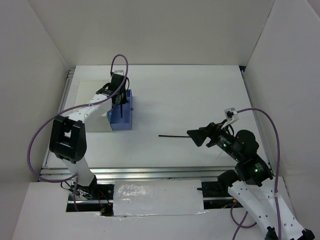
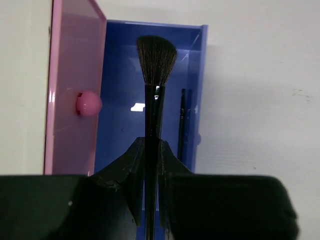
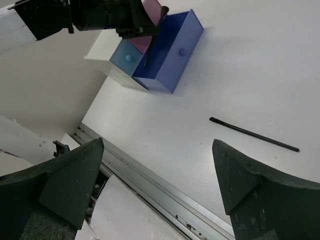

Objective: Organize the makeup

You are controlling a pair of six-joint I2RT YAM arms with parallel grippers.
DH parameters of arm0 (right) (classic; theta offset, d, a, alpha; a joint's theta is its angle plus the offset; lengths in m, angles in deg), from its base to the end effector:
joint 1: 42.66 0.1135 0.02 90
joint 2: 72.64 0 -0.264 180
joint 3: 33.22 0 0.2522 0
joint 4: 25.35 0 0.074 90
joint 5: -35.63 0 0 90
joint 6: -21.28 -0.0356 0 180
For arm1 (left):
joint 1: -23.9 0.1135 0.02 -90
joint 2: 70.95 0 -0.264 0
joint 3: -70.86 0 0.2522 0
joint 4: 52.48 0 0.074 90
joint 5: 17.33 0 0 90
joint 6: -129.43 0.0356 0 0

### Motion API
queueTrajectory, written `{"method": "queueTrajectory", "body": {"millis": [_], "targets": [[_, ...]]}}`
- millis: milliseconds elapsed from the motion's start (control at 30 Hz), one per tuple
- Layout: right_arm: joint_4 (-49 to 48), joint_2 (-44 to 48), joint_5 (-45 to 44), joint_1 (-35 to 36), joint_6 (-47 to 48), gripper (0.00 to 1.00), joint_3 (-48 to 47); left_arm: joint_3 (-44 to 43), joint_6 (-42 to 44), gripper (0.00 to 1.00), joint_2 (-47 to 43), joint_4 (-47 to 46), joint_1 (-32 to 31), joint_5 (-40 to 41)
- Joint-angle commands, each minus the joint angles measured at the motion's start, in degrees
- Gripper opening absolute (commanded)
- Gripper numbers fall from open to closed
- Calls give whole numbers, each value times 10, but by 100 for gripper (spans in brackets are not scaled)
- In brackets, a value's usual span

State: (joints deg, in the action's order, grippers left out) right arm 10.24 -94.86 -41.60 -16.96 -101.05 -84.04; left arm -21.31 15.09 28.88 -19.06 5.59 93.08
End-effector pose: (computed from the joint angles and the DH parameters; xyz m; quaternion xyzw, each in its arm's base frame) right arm 0.0911 0.0526 0.3208 -0.0305 0.7473 0.3923 0.5355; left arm 0.3798 -0.1126 0.2695 -0.1204 0.8908 0.0020 0.4383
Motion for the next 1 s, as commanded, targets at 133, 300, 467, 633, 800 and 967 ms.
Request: {"method": "queueTrajectory", "body": {"millis": [133,300,467,633,800,967], "targets": [[-32,-13,14,2,-13,97,-12,7,-3,8,-3,-43,19,-10],[-47,-25,20,2,-17,96,-7,13,-1,59,-4,-40,19,-15],[-68,-44,20,2,-9,96,-6,62,1,77,-58,-59,18,-9],[-64,-56,11,2,8,96,-27,97,69,86,-114,-115,-39,-69],[-43,-26,-14,1,15,97,-37,56,151,90,-40,-112,-155,-127],[12,38,-39,3,23,98,-49,13,215,89,24,-89,-211,-250]]}}
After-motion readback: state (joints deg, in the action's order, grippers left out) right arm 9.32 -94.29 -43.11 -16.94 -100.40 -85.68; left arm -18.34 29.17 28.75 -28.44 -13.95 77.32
